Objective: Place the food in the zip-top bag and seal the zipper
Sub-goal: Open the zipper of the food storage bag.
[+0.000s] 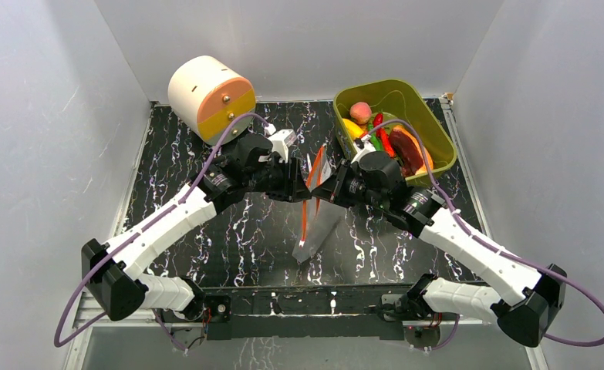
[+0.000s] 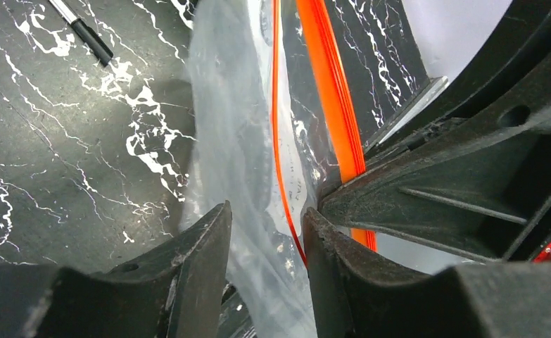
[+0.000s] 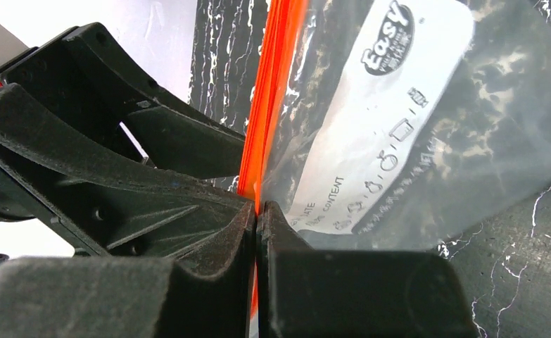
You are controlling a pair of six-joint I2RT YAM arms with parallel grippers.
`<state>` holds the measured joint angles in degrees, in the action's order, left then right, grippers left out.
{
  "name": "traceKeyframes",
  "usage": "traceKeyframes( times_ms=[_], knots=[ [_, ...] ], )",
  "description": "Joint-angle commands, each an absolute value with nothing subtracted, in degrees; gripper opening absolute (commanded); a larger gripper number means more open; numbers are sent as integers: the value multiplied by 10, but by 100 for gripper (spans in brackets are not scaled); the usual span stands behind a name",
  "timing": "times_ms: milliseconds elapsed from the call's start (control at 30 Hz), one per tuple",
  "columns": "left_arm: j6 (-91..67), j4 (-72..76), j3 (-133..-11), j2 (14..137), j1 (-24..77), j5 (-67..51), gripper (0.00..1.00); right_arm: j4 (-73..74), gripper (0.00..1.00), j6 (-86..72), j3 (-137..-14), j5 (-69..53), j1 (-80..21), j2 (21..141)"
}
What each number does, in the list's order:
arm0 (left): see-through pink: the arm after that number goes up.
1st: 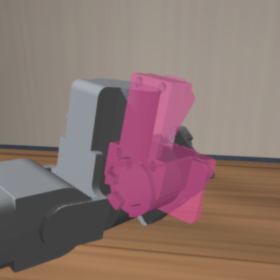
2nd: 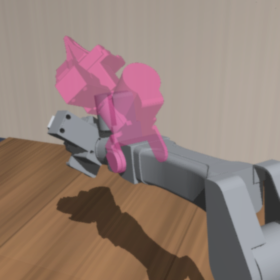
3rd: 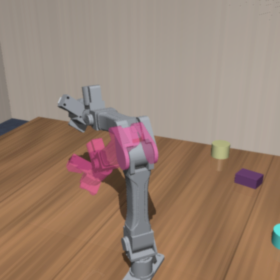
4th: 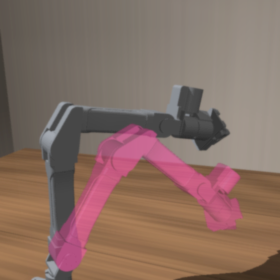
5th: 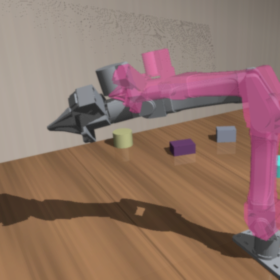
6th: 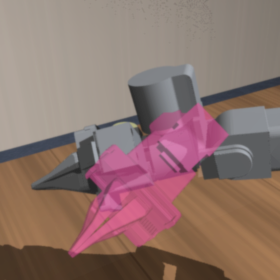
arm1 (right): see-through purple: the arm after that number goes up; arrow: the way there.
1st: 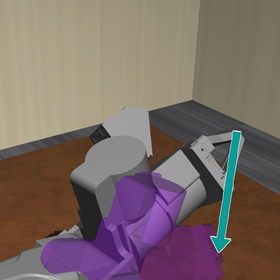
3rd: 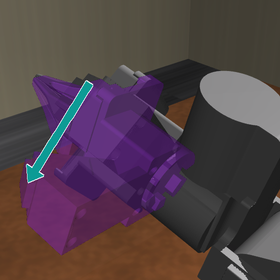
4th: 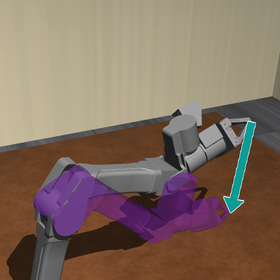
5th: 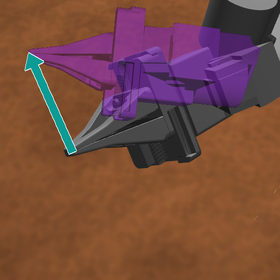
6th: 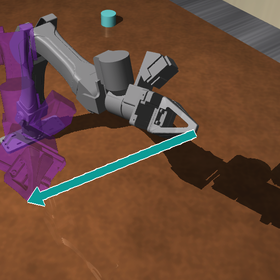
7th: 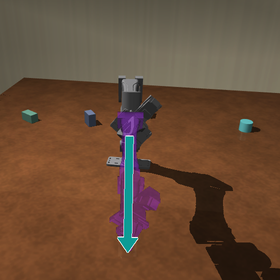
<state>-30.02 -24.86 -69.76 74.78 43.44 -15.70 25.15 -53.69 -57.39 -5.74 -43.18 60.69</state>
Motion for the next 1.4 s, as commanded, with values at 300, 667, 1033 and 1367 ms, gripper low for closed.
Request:
traceKeyframes(
  times_ms=[300,667,1033,1367],
  knots=[
    [-288,-306,-736,741,439,-102,8,300,0,-526,-646,19,-446,613],
    [-217,-374,-773,663,439,96,0,354,0,-561,-573,79,-446,595],
    [-234,-356,-744,664,439,30,0,251,42,-602,-592,33,-447,641],
    [-265,-359,-727,677,439,27,0,235,65,-608,-652,36,-454,719]
  ],
)
